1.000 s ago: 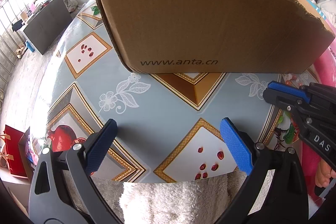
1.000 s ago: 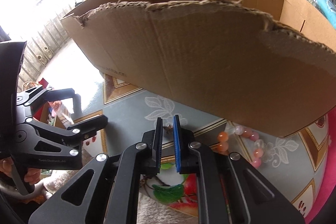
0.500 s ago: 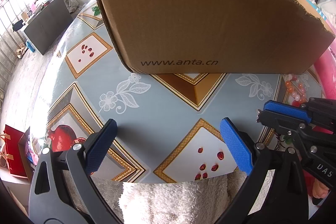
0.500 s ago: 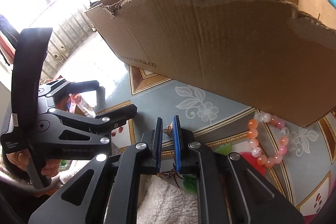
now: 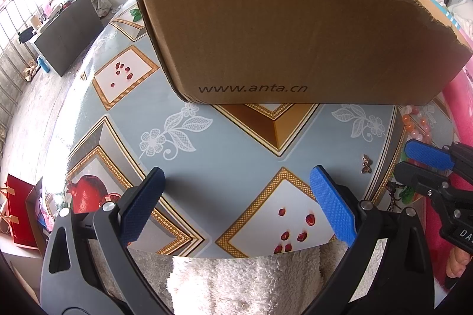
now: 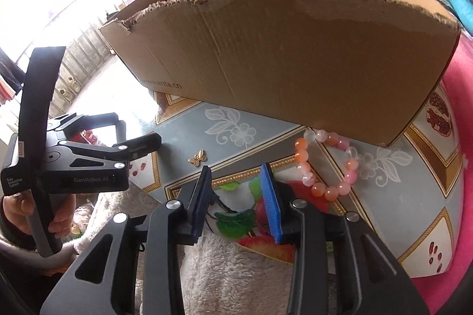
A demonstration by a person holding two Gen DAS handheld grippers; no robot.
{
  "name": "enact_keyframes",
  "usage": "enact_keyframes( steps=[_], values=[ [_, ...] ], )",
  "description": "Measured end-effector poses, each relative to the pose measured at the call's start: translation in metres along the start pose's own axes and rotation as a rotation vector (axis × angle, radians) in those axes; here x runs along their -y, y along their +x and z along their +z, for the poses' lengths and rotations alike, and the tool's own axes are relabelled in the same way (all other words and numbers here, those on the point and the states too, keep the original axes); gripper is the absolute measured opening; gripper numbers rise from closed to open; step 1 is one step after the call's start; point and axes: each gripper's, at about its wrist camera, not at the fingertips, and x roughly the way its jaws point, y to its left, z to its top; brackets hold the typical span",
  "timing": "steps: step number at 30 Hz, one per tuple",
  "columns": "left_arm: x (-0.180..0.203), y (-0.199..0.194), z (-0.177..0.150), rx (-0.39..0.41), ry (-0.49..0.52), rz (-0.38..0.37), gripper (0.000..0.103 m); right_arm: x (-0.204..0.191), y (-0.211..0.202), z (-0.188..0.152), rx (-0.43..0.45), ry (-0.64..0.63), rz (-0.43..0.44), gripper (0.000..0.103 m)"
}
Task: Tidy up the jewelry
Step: 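Move the open left gripper toward the gold butterfly charm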
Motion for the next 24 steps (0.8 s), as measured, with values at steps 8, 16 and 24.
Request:
enact_keyframes(
  steps=[8,16,24],
  values=[
    [0.0010,0.0008,0.0010,-0.003,-0.001,0.001,0.095,0.0008,0.0006,-0.0016,0.015,0.016,0.033,0.044],
    [0.0011,0.0009,0.0012,-0.003,-0.002,0.001,0.095,0.0031,-0.0022,-0.0031,0.025,0.027,0.051,0.047],
    [0.0007,0.0020,0.0006,-0.009,-0.008,0.005,0.095,0.0014,-0.0019,-0.0043,0.035,0.023,0.061,0.052]
  ],
)
